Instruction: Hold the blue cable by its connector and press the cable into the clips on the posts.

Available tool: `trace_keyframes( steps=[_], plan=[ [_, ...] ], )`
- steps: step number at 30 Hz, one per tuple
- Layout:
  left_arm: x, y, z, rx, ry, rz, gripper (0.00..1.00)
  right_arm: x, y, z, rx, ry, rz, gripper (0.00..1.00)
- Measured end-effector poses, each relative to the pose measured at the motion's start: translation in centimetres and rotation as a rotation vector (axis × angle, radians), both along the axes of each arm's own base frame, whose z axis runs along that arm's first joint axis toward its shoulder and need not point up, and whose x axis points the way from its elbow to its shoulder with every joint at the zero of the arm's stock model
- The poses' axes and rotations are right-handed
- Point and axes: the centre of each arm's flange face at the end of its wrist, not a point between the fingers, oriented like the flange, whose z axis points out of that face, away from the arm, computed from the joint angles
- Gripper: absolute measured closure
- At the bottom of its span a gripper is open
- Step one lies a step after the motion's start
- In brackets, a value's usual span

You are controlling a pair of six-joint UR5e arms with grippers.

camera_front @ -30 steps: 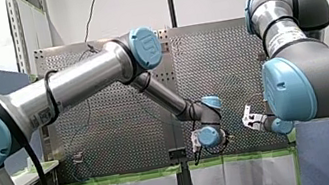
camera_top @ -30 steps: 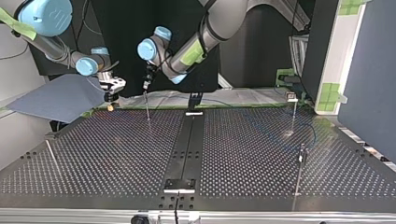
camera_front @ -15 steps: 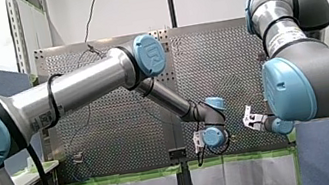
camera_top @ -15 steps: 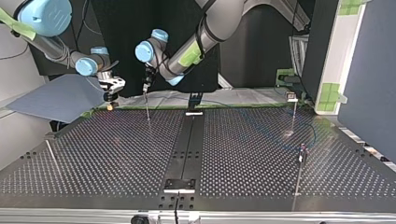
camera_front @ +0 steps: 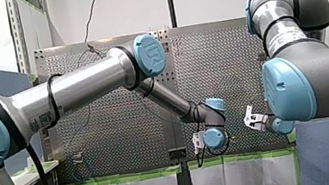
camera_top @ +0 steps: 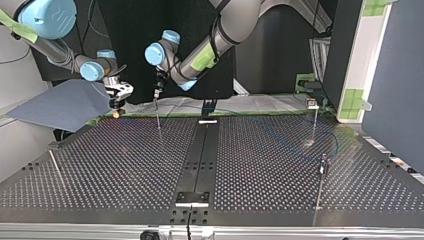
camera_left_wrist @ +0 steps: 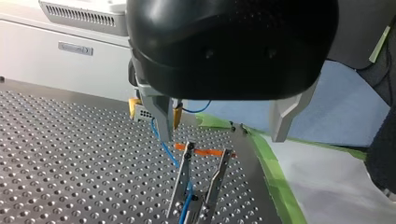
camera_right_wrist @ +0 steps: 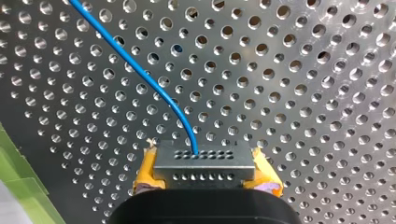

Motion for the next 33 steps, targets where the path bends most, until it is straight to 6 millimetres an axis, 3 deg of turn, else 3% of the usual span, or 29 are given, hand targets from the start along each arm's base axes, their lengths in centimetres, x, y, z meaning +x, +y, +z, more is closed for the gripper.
trace_keyframes(
  steps=[18,33],
  plan=[
    [-1.3,1.4,-1.4,0.054,0.028,0.013,0.0,0.2,0.1,0.0,0.003,0.0,0.004,1.0],
    [-3.7,0.8,3.8,-0.026,-0.028,-0.027,0.0,0.0,0.0,-0.1,0.004,0.0,0.001,1.0]
  ],
)
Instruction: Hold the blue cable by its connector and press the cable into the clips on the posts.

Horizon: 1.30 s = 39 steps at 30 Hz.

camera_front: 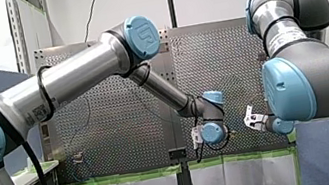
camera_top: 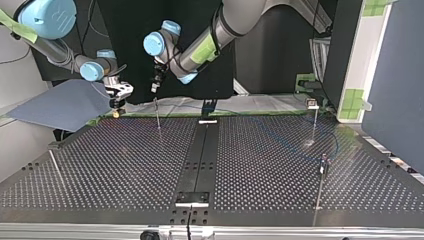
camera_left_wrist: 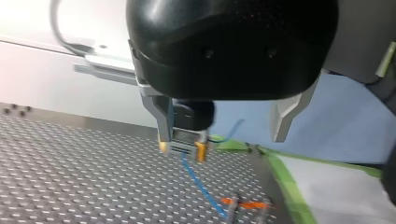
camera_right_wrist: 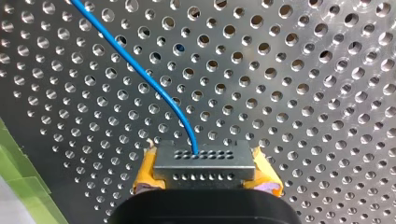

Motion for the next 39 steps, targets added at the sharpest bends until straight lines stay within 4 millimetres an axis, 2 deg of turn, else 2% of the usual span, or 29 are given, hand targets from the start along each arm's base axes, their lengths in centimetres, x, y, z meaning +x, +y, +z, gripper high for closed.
trace_keyframes(
  steps=[13,27,39],
  plan=[
    [0.8,1.8,4.8,-0.166,-0.029,0.037,0.0,0.0,0.0,0.0,0.001,0.0,0.001,1.0],
    [1.9,6.1,8.8,-0.227,-0.002,0.093,0.0,0.3,0.1,0.0,0.001,0.0,0.007,1.0],
    [0.7,8.8,11.9,-0.229,0.006,0.103,0.0,0.4,0.1,0.0,0.001,-0.001,0.012,1.0]
  ],
)
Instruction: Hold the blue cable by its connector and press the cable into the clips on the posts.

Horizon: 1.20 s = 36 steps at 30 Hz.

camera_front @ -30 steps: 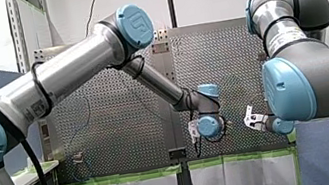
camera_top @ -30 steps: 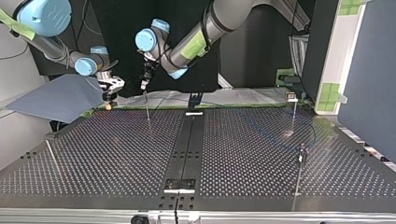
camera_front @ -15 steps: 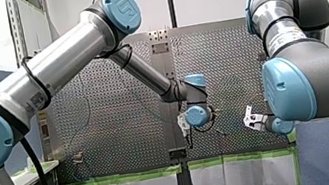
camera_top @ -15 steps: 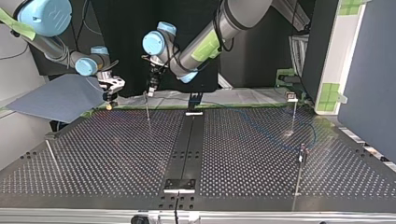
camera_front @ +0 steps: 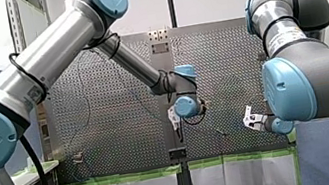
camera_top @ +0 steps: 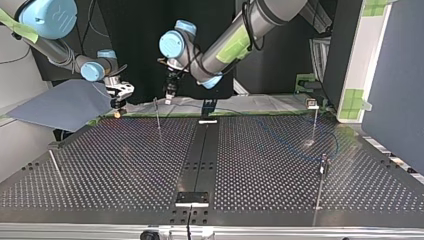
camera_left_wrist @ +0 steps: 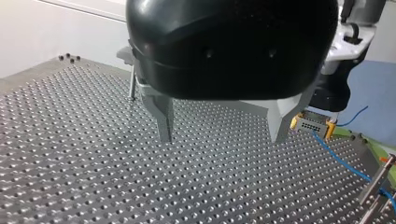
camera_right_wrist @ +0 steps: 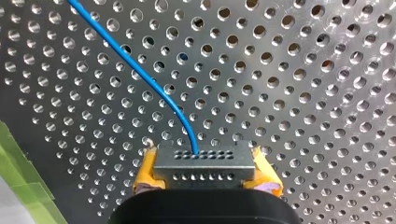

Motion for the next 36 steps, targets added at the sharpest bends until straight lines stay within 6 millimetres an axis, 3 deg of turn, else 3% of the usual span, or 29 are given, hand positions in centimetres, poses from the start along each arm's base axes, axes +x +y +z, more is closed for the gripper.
trace_keyframes(
  steps=[16,36],
  plan=[
    [-2.3,3.1,3.9,-0.051,-0.011,0.021,0.0,0.0,0.0,0.0,0.0,0.0,0.001,1.0],
    [-7.8,7.8,8.1,-0.04,-0.019,0.063,0.0,0.1,0.1,0.0,0.0,0.0,0.003,1.0]
  ],
)
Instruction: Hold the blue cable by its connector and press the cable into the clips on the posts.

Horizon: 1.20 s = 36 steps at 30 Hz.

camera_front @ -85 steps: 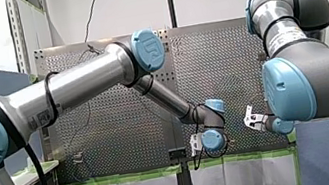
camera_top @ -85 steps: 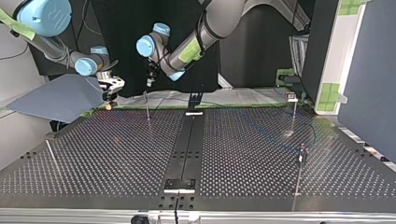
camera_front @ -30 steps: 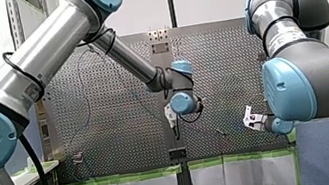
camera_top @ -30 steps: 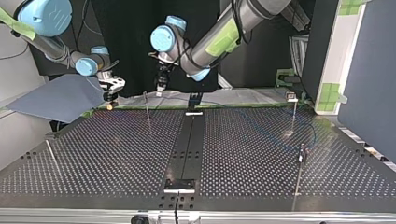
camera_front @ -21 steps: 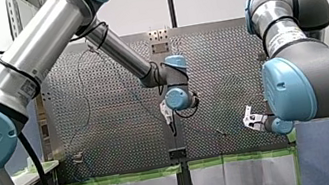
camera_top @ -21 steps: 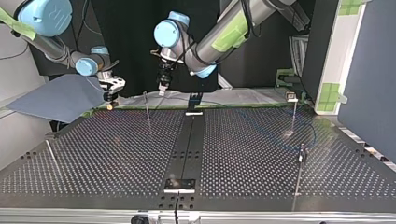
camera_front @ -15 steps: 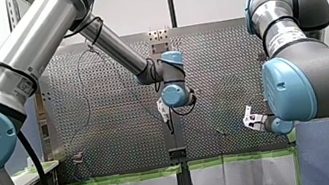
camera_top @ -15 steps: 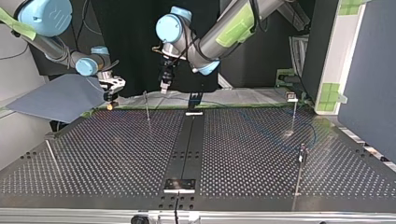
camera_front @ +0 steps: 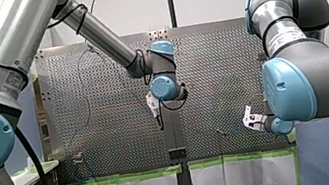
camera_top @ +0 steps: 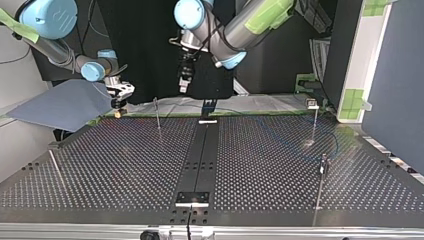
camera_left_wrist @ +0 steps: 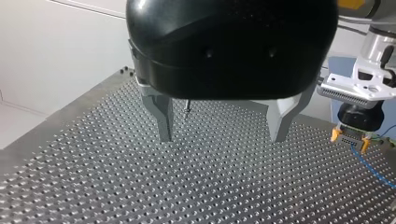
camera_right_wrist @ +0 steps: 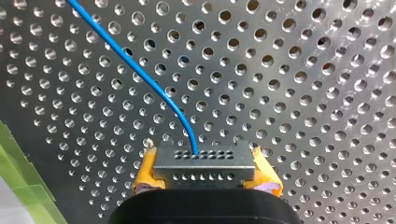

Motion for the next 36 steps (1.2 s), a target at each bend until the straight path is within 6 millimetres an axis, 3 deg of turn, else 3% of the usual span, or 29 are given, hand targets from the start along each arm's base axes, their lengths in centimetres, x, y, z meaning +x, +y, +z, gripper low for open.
trace_keyframes(
  steps=[36],
  plan=[
    [-9.3,9.3,4.1,-0.006,-0.001,0.015,0.0,0.1,0.1,0.7,-0.007,0.067,0.01,1.0]
  ],
)
